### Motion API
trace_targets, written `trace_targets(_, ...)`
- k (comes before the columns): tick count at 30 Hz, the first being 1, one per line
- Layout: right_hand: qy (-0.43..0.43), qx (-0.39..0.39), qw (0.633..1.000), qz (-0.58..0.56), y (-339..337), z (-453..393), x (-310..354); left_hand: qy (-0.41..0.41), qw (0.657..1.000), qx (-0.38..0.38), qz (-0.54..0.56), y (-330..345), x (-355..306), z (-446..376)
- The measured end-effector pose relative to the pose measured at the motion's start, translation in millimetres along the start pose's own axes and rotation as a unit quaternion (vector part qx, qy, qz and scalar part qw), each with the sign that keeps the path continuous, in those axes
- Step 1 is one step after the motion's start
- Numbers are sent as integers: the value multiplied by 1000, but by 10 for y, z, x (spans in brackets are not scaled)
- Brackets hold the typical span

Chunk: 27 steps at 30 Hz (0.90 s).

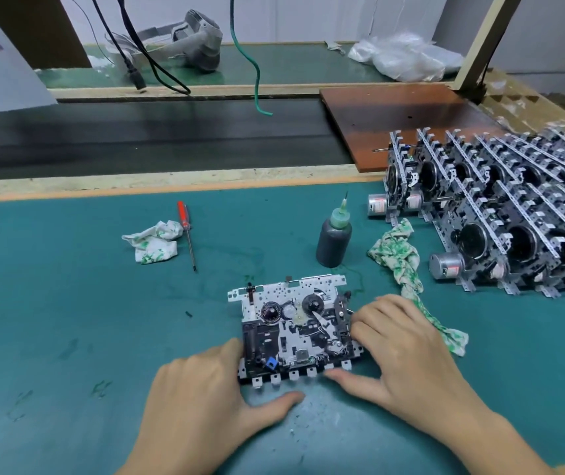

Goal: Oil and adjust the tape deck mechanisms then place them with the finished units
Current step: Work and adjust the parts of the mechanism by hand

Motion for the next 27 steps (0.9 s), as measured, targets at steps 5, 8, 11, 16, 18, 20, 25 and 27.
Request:
trace_targets(5,0,-2,1000,-32,-3,24,-2,11,996,-85,38,-10,-32,-52)
trace_targets(8,1,-11,1000,-27,-5,32,-1,41,992,-106,50,11,32,-78)
trace_targets(11,1,-22,1000,-5,5,16,-7,113,986,-102,67,12,112,-92)
trace_targets(16,-1,-17,1000,-23,10,9,5,107,982,-141,63,17,116,-78)
trace_targets(18,1,-11,1000,-24,15,17,1,107,981,-148,67,-3,109,-80)
trace_targets(20,0,-15,1000,-11,19,17,0,113,982,-138,67,-18,110,-77)
trace_targets(25,0,-19,1000,-9,27,19,18,61,989,-126,53,-32,32,-80)
trace_targets(27,3,-20,999,-34,19,29,12,46,989,-130,44,-12,10,-106)
Point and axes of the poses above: each hand's wrist, its own z-axis away from the middle knuckle, its own y-axis out of the palm, x = y × z, the point moved 4 cm from there along -z, towards the middle knuckle, and after that the axes turned 10 degrees about -z, right-handed, at the moved point
